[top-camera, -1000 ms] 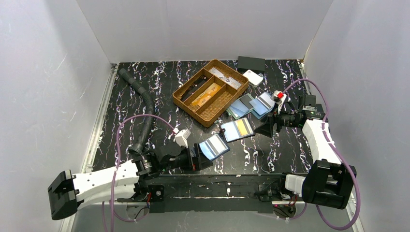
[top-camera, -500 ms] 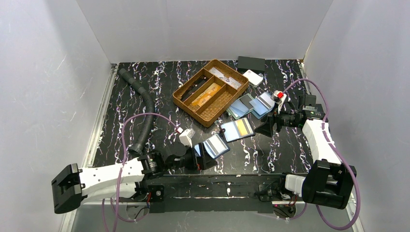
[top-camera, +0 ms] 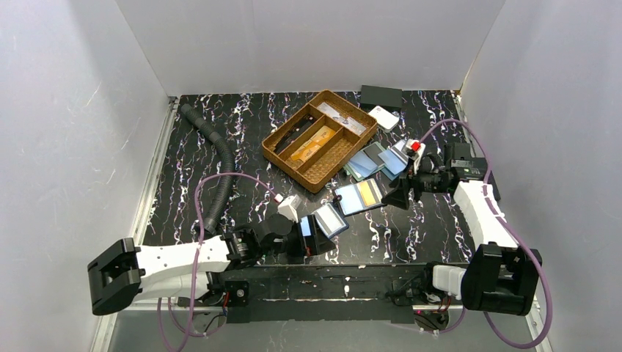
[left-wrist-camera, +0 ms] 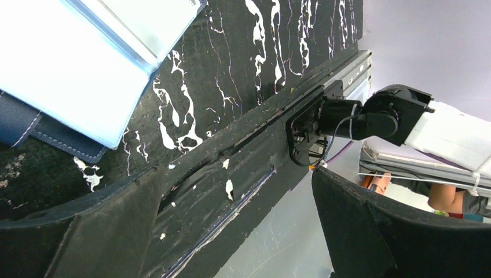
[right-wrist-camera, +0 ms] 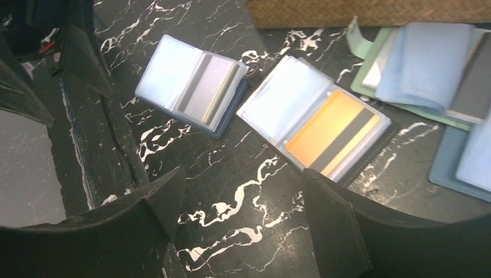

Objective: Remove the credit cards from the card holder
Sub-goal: Remove the credit card from the card holder.

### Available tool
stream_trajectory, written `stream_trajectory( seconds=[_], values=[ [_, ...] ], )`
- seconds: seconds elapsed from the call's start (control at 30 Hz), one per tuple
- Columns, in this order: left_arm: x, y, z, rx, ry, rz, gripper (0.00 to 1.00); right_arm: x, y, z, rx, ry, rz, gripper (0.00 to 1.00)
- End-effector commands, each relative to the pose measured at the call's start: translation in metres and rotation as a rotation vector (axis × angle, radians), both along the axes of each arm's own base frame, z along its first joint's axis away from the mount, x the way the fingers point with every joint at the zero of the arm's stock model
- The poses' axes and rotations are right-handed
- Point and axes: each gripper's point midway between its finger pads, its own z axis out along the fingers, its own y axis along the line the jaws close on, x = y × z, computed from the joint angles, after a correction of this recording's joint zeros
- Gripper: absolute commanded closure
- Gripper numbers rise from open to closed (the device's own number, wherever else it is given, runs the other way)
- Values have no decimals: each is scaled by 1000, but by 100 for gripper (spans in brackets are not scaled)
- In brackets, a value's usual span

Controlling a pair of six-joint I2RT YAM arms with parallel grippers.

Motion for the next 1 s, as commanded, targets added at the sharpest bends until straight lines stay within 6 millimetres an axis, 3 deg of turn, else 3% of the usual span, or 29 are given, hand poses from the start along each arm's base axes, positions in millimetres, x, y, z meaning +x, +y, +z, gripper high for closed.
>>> stream_trajectory(
  seconds=[0.0,0.27,0.43,0.7,0.97],
  values=[
    [11,-16,17,-33,-16,34,2,-6,16,-8,-22,9,57,21],
    [35,-9,6,25,-70,152,11,-15,57,-22,-104,7,150,45],
    [50,-3,0,75,-121,216,18,-20,94,-25,-141,65,177,59],
    [58,2,-10,126,-143,234,29,-30,134,-49,-71,316,229,57],
    [68,-1,-14,147,-141,232,37,-26,139,-65,-43,409,146,47]
  ],
)
